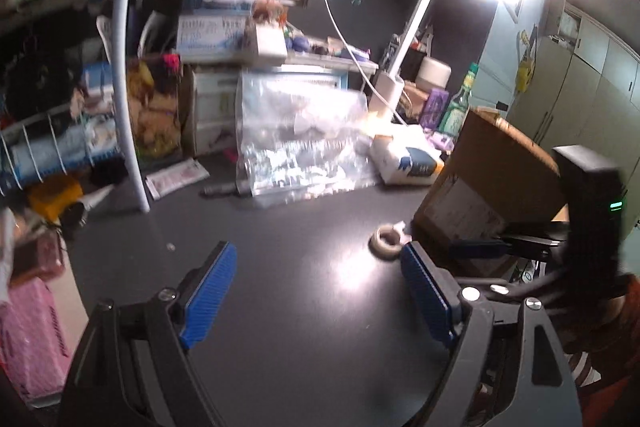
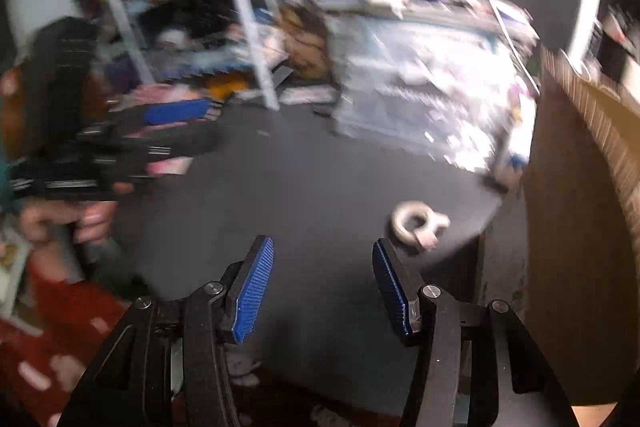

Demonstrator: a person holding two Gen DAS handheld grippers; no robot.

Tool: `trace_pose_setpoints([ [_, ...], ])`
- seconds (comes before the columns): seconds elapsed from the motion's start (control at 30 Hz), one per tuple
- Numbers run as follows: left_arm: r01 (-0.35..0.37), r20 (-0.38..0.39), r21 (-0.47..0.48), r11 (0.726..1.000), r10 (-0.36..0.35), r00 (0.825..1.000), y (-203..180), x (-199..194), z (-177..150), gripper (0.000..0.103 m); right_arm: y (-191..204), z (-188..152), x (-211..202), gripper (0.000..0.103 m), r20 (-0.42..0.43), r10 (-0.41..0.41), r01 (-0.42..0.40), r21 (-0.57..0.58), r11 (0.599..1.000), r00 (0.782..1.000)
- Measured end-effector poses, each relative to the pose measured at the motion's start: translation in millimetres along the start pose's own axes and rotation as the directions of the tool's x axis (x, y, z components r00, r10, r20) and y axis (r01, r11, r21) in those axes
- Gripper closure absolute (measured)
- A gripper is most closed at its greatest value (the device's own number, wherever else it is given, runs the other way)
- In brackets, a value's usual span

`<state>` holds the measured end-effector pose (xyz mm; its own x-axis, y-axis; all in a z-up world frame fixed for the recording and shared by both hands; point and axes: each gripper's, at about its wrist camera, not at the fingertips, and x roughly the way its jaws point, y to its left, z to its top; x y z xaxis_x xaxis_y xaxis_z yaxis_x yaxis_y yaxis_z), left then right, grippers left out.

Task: Organize objects
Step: 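Move the right gripper to the white tape roll and grasp it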

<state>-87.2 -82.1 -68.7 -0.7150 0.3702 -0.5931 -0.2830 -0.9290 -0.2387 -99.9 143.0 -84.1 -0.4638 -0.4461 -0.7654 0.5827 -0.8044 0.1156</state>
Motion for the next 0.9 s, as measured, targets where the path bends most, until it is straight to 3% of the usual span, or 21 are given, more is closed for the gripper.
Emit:
trace_pose_setpoints([
  [0.17, 0.047, -0.005, -0.011, 0.999, -0.047, 0.999, 1.6, 8.4, -11.2, 0.021, -22.0, -12.7, 42.9, 0.055, -0.002, -0.151, 0.151, 0.055, 0.987, 0.988],
  [0.37, 0.040, -0.004, -0.005, 0.999, -0.040, 0.999, 1.9, 11.7, -12.1, 0.021, -34.8, -1.6, 73.5, 0.055, -0.024, -0.264, 0.265, 0.032, 0.964, 0.964],
  [0.57, 0.044, -0.006, -0.012, 0.999, -0.044, 0.999, 3.8, 14.3, -11.7, 0.021, -41.8, 10.9, 85.2, 0.055, -0.033, -0.274, 0.275, 0.030, 0.961, 0.961],
  [0.63, 0.041, -0.011, -0.018, 0.999, -0.041, 0.999, 5.2, 15.7, -11.1, 0.021, -41.3, 12.9, 88.8, 0.066, -0.032, -0.271, 0.272, 0.021, 0.962, 0.962],
  [0.83, 0.018, -0.040, -0.045, 0.999, -0.020, 0.999, 12.4, 21.0, -9.3, 0.021, -32.4, 9.6, 85.5, 0.067, 0.002, -0.234, 0.234, -0.032, 0.972, 0.972],
  [0.9, 0.061, -0.050, -0.044, 0.997, -0.063, 0.997, 10.2, 20.0, -7.2, 0.021, -23.8, 8.5, 77.4, 0.067, 0.020, -0.185, 0.186, -0.063, 0.981, 0.983],
])
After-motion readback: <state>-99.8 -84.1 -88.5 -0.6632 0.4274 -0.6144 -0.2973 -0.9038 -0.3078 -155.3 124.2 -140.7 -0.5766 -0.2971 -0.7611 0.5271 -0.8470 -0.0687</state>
